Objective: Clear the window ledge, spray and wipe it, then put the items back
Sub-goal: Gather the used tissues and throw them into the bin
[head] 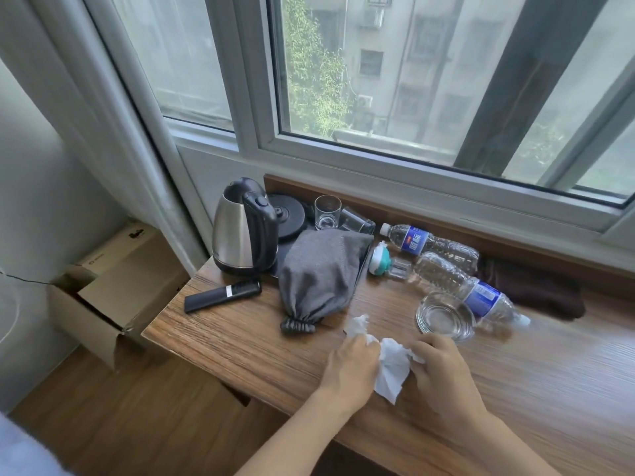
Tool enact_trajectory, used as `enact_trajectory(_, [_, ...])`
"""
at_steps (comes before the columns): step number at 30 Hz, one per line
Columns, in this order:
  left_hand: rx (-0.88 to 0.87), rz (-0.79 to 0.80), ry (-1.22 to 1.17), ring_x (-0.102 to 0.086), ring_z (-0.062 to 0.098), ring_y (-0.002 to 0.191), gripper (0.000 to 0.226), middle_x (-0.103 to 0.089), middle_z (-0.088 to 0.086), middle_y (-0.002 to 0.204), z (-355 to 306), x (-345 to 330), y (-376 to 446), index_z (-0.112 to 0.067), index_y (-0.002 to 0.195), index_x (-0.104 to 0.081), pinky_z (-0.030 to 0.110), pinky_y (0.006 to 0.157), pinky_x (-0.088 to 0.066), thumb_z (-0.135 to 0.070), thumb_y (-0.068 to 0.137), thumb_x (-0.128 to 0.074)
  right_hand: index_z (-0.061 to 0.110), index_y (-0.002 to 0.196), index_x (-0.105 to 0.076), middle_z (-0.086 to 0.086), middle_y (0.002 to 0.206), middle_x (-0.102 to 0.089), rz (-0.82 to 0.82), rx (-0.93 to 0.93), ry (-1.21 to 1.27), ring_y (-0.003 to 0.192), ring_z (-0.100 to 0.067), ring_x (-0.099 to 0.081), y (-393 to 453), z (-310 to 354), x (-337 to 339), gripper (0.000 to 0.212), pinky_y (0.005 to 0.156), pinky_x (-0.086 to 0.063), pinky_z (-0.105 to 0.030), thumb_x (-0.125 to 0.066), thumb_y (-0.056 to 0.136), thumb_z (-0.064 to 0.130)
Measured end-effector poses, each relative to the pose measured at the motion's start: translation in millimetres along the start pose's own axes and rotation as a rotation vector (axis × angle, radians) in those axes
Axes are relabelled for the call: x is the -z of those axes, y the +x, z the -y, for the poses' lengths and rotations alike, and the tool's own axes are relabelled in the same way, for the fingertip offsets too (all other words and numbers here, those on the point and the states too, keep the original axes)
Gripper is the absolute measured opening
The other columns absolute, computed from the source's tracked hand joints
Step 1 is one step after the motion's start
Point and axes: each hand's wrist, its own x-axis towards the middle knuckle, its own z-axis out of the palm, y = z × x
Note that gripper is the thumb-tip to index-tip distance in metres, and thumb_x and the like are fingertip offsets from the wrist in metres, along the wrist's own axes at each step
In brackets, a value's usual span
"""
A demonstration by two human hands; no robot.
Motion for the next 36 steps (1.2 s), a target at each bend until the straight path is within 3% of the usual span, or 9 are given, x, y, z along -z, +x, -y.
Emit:
enact_trajectory(4, [-0.062, 0.001, 0.026, -0.057, 0.029, 0.108, 0.020, -0.057, 0.007, 0.117, -14, 3, 4, -0.014, 0.116, -0.062, 0.043, 0.081, -0.052, -0.022, 0.098, -0.058, 0.011, 0.087, -0.077, 0.003, 0.093, -0.060, -0.033, 0.021, -0.028, 0.088, -0.024, -0.057, -8, -11, 10, 0.029, 0.071, -0.048, -0.030, -0.083, 0.072, -0.014])
enact_trajectory(7, [-0.102, -0.288, 0.033, -0.061, 0.020, 0.094, 0.025, -0.061, -0.003, 0.106, 5, 22, -12, -0.022, 0.114, -0.067, 0.034, 0.073, -0.056, -0.026, 0.089, -0.067, 0.013, 0.081, -0.071, 0.004, 0.091, -0.054, 0.014, 0.011, -0.054, 0.085, -0.024, -0.054, -14, -23, 8, 0.032, 0.062, -0.051, -0.034, -0.079, 0.069, -0.016])
enact_trajectory(11, [0.381, -0.482, -0.091, -0.055, 0.021, 0.107, 0.040, -0.057, 0.002, 0.117, 47, 52, -32, -0.018, 0.127, -0.057, 0.037, 0.087, -0.053, -0.041, 0.095, -0.065, 0.018, 0.084, -0.072, 0.005, 0.094, -0.053, 0.061, 0.040, -0.047, 0.088, -0.024, -0.054, -20, -34, 3, 0.039, 0.066, -0.053, -0.035, -0.077, 0.065, -0.016])
enact_trajectory(13, [0.638, -0.381, -0.114, -0.053, 0.030, 0.119, 0.071, -0.057, 0.011, 0.129, 69, 56, -28, -0.010, 0.140, -0.047, 0.041, 0.096, -0.050, -0.057, 0.090, -0.066, 0.019, 0.088, -0.074, 0.004, 0.097, -0.055, 0.073, 0.045, -0.039, 0.090, -0.024, -0.055, -22, -37, 2, 0.041, 0.070, -0.052, -0.034, -0.078, 0.065, -0.015])
enact_trajectory(15, [0.721, -0.252, -0.201, -0.053, 0.034, 0.123, 0.085, -0.062, 0.011, 0.128, 83, 56, -20, -0.009, 0.140, -0.046, 0.044, 0.096, -0.050, -0.067, 0.082, -0.069, 0.020, 0.090, -0.073, 0.004, 0.100, -0.055, 0.089, 0.050, -0.026, 0.092, -0.023, -0.053, -23, -38, 3, 0.041, 0.072, -0.050, -0.033, -0.077, 0.067, -0.013])
enact_trajectory(22, [0.706, -0.256, -0.371, -0.065, 0.036, 0.100, 0.042, -0.070, 0.009, 0.098, 87, 69, 4, -0.013, 0.100, -0.063, 0.039, 0.077, -0.054, -0.044, 0.076, -0.078, 0.029, 0.123, -0.064, 0.003, 0.124, -0.053, 0.175, 0.050, -0.020, 0.114, -0.025, -0.048, -25, -30, 16, 0.055, 0.087, -0.050, -0.036, -0.054, 0.074, 0.005])
enact_trajectory(27, [0.651, -0.341, -0.388, -0.063, 0.031, 0.077, 0.028, -0.064, 0.002, 0.067, 89, 121, 23, -0.018, 0.064, -0.056, 0.032, 0.059, -0.041, -0.034, 0.077, -0.075, 0.035, 0.138, -0.059, -0.001, 0.137, -0.056, 0.199, 0.126, -0.037, 0.118, -0.028, -0.051, -22, -13, 27, 0.068, 0.088, -0.049, -0.046, -0.060, 0.071, 0.022])
enact_trajectory(31, [0.607, -0.283, -0.320, -0.065, 0.024, 0.083, 0.019, -0.070, 0.002, 0.079, 87, 155, 39, -0.023, 0.075, -0.069, 0.028, 0.062, -0.042, -0.037, 0.072, -0.081, 0.034, 0.139, -0.061, 0.000, 0.136, -0.057, 0.197, 0.154, -0.072, 0.121, -0.027, -0.052, -14, -5, 30, 0.065, 0.089, -0.049, -0.044, -0.057, 0.075, 0.040])
enact_trajectory(36, [0.607, -0.240, -0.278, -0.065, 0.024, 0.084, 0.027, -0.070, 0.004, 0.082, 86, 159, 39, -0.020, 0.089, -0.070, 0.027, 0.058, -0.040, -0.038, 0.073, -0.081, 0.030, 0.138, -0.063, 0.003, 0.136, -0.056, 0.186, 0.140, -0.056, 0.119, -0.026, -0.053, -10, -11, 30, 0.061, 0.091, -0.051, -0.041, -0.060, 0.077, 0.038])
